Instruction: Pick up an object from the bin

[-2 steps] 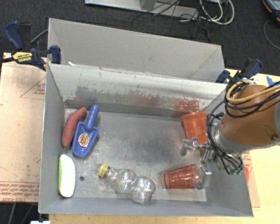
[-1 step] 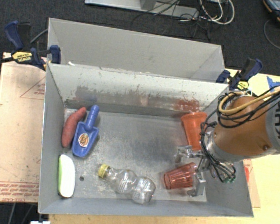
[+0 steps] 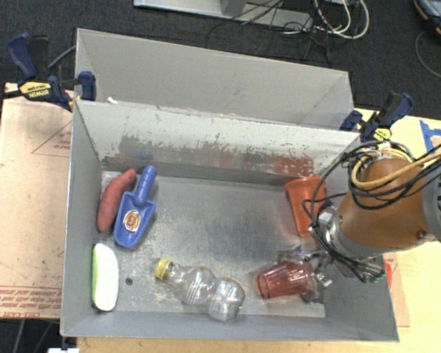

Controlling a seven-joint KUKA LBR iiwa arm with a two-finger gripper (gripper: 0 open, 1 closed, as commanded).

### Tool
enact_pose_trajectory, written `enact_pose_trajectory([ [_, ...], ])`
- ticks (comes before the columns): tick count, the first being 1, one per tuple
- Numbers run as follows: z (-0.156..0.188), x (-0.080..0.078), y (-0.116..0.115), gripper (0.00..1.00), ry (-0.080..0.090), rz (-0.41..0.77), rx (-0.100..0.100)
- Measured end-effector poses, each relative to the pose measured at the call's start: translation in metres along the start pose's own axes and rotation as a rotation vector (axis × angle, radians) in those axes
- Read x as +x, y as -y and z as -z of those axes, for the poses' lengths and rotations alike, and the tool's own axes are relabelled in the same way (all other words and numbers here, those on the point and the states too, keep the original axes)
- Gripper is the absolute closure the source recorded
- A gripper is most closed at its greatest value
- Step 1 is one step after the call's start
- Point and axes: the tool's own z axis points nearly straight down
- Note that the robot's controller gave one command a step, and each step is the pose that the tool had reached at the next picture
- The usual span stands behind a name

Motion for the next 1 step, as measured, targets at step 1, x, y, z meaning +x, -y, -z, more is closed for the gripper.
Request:
enact_pose_trajectory([
  [1, -0.0001, 0.0001, 0.0000, 1.00, 0.000, 0.000, 0.000],
])
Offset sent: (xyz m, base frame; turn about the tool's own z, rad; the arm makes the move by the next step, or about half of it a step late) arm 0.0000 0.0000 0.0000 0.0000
